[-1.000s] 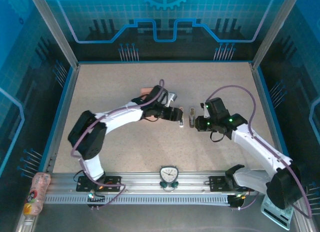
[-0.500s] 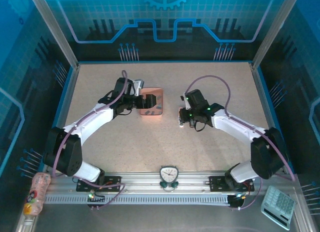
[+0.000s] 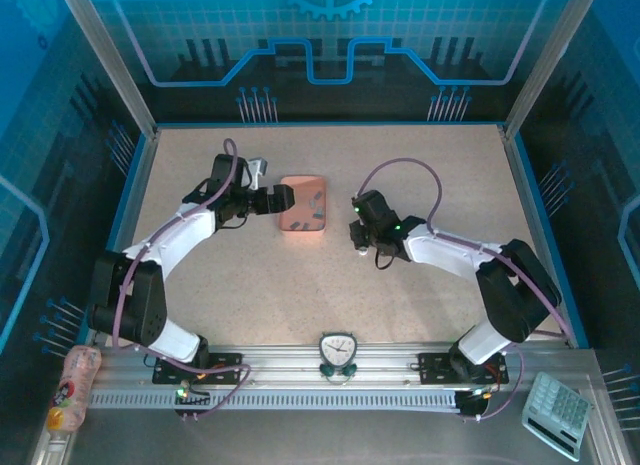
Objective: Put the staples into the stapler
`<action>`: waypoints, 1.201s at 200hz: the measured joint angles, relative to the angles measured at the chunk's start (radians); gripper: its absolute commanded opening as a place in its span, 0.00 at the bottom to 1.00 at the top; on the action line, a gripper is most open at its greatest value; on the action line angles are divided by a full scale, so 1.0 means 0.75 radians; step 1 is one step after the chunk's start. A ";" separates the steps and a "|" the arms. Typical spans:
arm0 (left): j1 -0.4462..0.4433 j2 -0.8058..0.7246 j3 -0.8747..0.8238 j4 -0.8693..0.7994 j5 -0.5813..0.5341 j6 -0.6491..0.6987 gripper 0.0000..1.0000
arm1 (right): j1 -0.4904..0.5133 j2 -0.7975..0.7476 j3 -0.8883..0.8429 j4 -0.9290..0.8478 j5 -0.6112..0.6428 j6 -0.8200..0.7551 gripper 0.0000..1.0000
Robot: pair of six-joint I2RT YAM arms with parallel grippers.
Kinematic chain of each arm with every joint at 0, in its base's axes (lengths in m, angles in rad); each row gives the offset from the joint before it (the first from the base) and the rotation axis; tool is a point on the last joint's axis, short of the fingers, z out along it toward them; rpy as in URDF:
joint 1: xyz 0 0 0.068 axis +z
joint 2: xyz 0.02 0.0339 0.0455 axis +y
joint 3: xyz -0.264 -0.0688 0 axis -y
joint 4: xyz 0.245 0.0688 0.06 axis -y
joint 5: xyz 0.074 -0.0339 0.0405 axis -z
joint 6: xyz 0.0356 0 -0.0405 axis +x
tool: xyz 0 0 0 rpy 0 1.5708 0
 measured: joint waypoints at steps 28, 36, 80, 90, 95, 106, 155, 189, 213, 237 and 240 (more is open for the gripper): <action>0.000 0.028 -0.001 0.001 0.016 0.001 0.98 | 0.010 0.051 -0.003 0.001 0.039 0.036 0.14; 0.000 0.033 -0.001 0.000 0.017 0.001 0.98 | 0.010 0.060 -0.003 0.002 0.046 0.043 0.14; 0.004 0.054 -0.001 0.000 0.032 0.000 0.98 | 0.010 0.110 -0.003 0.002 0.047 0.070 0.13; 0.004 0.054 -0.001 0.000 0.035 0.000 0.98 | 0.010 0.122 -0.003 0.003 0.047 0.074 0.13; 0.004 0.054 -0.001 0.000 0.037 0.000 0.98 | 0.010 0.127 -0.003 0.003 0.048 0.075 0.13; 0.004 0.054 -0.001 0.001 0.041 0.000 0.98 | 0.010 0.130 -0.002 0.005 0.048 0.079 0.13; 0.004 0.067 -0.001 0.010 0.042 0.000 0.98 | 0.010 0.133 0.000 0.006 0.051 0.101 0.13; 0.004 0.072 -0.001 0.011 0.042 0.000 0.98 | 0.011 0.134 0.003 0.003 0.054 0.114 0.13; 0.004 0.072 -0.001 0.011 0.042 0.000 0.98 | 0.016 0.131 0.009 -0.014 0.072 0.124 0.13; 0.004 0.072 -0.001 0.011 0.042 0.000 0.97 | 0.025 0.099 0.009 -0.039 0.097 0.154 0.13; 0.004 0.072 -0.001 0.011 0.042 0.000 0.97 | 0.025 0.095 0.009 -0.039 0.101 0.158 0.13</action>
